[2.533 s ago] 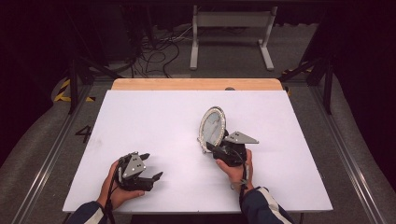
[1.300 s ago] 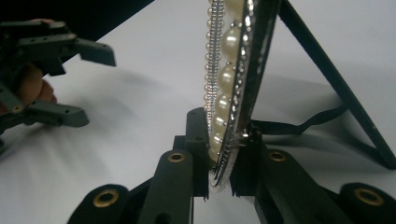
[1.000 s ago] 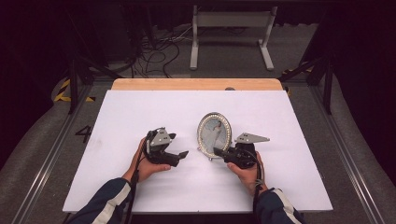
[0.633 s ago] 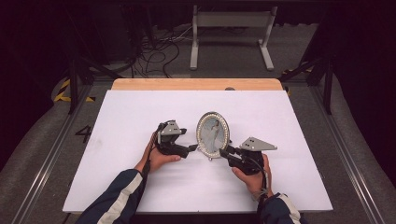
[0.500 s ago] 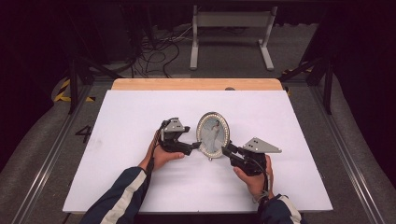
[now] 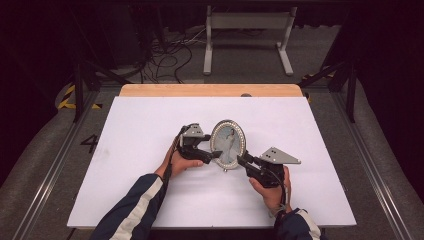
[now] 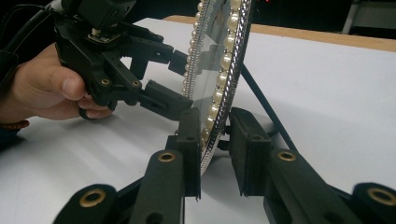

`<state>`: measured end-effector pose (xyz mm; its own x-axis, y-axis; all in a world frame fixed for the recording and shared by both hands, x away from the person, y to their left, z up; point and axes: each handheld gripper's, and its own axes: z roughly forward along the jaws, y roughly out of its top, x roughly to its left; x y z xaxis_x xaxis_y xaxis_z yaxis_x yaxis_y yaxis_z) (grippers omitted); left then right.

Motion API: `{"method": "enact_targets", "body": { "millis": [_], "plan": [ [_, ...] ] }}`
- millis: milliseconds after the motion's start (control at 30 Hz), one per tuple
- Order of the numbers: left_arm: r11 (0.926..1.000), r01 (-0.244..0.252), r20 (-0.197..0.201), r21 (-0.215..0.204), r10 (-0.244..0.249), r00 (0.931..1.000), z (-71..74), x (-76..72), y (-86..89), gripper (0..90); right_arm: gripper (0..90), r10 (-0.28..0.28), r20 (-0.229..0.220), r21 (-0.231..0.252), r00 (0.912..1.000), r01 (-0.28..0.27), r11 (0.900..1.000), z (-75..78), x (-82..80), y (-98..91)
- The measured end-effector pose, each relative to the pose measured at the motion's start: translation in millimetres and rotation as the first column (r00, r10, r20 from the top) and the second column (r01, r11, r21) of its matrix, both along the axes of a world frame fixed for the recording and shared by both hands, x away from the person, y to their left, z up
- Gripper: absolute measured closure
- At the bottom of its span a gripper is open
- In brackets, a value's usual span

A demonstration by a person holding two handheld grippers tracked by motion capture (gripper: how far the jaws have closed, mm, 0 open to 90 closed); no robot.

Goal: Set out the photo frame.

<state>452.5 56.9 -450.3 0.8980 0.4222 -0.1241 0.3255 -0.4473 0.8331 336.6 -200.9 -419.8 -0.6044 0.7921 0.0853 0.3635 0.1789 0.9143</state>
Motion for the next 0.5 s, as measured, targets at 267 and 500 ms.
{"method": "enact_targets", "body": {
  "millis": [267,500],
  "plan": [
    [0.9981,0.061,0.005,0.005,-0.061,0.9981,3.8,-6.0,-3.4,26.3,75.0,0.005,-0.002,0.001,1.0,-0.005,1.0,0.2,0.7,-0.3],
    [0.999,0.036,0.017,0.028,-0.036,0.9992,7.2,-9.5,-1.4,35.5,74.7,0.011,-0.004,-0.013,0.9999,-0.012,0.9998,0.9,3.9,-1.0]
  ]
}}
